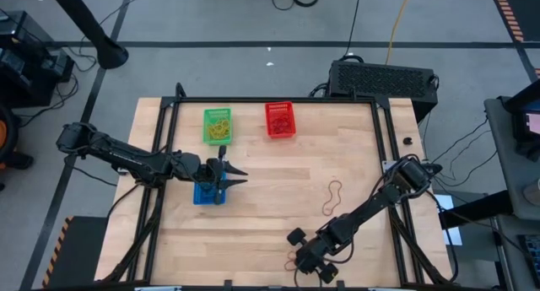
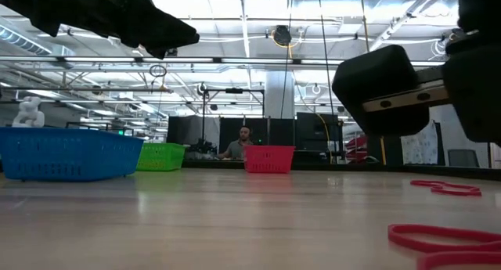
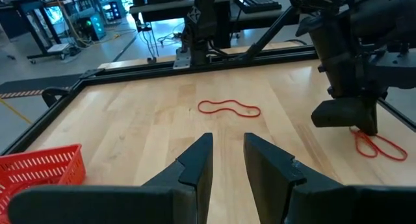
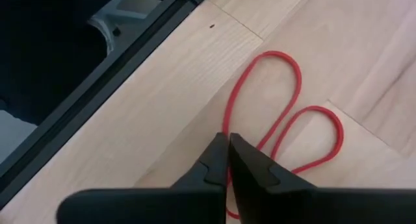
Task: Sort rubber bands into baskets
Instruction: Put the red rubber band into the red bin
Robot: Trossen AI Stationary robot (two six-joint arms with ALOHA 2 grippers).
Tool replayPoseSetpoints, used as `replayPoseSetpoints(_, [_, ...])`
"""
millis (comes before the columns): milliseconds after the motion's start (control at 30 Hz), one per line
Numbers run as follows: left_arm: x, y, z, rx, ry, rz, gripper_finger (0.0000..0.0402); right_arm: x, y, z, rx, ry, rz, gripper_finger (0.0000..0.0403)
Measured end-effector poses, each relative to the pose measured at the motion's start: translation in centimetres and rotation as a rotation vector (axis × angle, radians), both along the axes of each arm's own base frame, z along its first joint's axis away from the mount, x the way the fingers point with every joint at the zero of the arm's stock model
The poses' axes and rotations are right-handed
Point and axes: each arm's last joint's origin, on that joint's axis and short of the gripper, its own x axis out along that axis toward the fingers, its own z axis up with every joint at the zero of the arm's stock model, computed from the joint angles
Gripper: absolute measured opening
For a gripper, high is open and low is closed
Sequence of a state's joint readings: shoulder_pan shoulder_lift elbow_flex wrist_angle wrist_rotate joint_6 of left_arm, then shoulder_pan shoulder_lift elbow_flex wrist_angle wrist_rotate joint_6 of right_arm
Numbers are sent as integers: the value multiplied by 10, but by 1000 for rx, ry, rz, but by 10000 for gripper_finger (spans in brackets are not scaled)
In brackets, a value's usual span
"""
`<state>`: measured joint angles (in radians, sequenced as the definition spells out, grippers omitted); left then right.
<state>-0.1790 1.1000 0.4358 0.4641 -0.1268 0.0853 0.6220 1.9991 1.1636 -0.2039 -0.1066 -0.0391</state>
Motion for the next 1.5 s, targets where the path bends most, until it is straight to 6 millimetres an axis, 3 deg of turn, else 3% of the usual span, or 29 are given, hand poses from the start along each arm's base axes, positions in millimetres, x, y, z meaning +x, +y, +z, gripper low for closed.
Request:
replayPoseSetpoints(133, [0, 0, 0, 0, 0, 0, 95, 11, -1, 16, -24, -12, 1, 2])
replayPoseSetpoints(367, [0, 0, 0, 0, 1, 0, 95, 31, -19, 84, -106, -150, -83, 0])
replayPoseSetpoints(500, [0, 0, 0, 1, 3, 0, 95, 33, -42, 114, -200, -252, -154, 0])
replayPoseSetpoints(700, [0, 0, 0, 7, 3, -1, 95, 37, -96, 139, -421, -311, -309, 0])
replayPoseSetpoints(1100, [0, 0, -1, 9, 12, -1, 95, 51, -227, 169, -568, -352, -490, 0])
replayPoseSetpoints(1367, [-1, 1, -3, 15, 35, 2, 95, 42, -307, 176, -622, -340, -660, 0])
replayPoseSetpoints(1500, [-1, 1, -3, 31, 35, 11, 95, 40, -340, 172, -543, -345, -706, 0])
